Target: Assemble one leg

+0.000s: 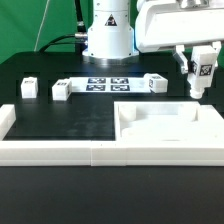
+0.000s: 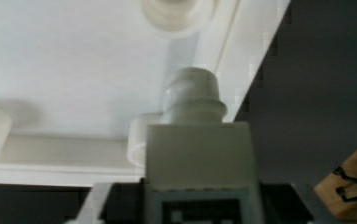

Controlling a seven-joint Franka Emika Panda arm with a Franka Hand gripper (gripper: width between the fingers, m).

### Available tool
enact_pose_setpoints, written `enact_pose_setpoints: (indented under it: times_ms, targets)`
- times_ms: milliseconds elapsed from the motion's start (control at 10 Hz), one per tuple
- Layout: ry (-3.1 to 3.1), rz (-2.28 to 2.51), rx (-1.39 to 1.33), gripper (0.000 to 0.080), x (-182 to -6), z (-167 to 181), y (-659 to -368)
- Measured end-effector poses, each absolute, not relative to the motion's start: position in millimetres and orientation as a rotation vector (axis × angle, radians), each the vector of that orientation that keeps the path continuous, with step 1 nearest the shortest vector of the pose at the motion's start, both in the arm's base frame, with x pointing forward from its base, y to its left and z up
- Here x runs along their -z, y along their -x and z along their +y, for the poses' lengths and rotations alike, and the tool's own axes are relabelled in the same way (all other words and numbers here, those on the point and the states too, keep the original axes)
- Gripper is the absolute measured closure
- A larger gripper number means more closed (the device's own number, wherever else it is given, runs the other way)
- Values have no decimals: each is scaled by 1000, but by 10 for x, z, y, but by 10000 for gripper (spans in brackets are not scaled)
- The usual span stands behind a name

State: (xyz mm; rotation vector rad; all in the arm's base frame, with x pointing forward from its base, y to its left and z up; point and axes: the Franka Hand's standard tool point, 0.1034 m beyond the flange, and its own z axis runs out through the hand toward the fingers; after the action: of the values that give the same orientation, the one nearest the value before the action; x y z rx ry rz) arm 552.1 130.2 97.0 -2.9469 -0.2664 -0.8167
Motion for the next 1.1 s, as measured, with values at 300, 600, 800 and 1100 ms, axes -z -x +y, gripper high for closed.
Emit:
enact_pose_setpoints:
  times_ms: [300, 600, 800, 1100]
  targets:
    - [2944, -309, 858, 509, -941, 1273, -5783]
    - [2945, -324, 863, 509, -941, 1266, -5803]
    - [2945, -325, 864, 509, -941, 1263, -5804]
    - [2951, -350, 909, 509, -950, 1117, -6158]
